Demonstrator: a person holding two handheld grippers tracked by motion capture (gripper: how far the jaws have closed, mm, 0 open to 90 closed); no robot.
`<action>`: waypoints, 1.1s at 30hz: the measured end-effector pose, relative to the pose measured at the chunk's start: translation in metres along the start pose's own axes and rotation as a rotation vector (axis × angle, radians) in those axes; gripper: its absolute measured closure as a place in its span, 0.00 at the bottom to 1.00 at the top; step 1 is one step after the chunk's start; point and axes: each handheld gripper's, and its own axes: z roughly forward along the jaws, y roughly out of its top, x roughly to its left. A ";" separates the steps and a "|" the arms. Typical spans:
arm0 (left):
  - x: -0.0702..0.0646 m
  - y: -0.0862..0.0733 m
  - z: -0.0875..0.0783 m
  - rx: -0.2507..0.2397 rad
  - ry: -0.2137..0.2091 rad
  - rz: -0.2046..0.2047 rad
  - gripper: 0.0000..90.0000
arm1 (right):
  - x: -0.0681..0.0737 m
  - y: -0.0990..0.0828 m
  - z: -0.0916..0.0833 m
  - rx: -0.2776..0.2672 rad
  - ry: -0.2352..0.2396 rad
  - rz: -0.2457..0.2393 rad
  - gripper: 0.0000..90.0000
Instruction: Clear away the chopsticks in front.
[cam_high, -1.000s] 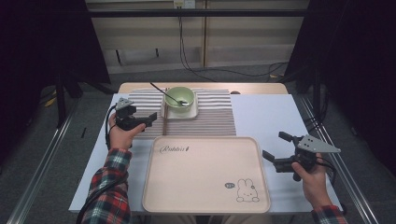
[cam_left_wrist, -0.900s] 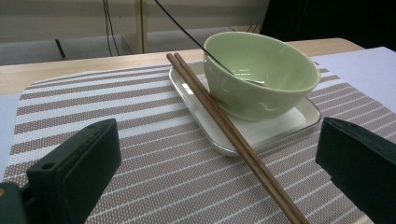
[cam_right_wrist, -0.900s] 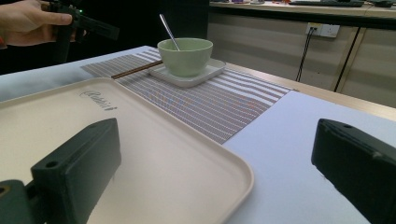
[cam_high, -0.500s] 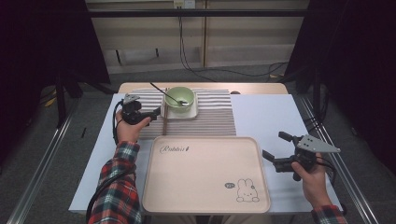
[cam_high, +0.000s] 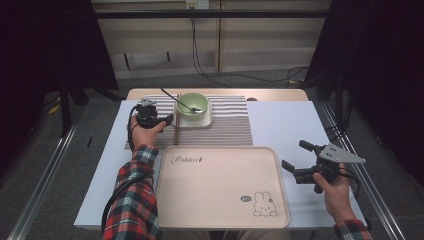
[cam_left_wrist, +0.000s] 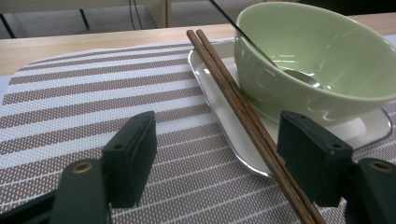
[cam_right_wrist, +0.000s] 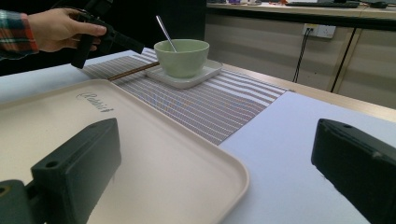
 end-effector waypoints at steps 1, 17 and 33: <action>-0.001 0.001 0.001 0.008 -0.002 -0.004 0.35 | 0.000 0.000 0.000 -0.001 0.001 0.000 0.01; -0.013 0.003 0.021 0.093 -0.021 -0.097 0.69 | -0.003 -0.001 -0.001 0.001 0.000 0.006 0.01; -0.022 0.007 0.027 0.134 0.018 -0.174 0.80 | -0.004 -0.001 -0.002 -0.001 0.002 0.001 0.01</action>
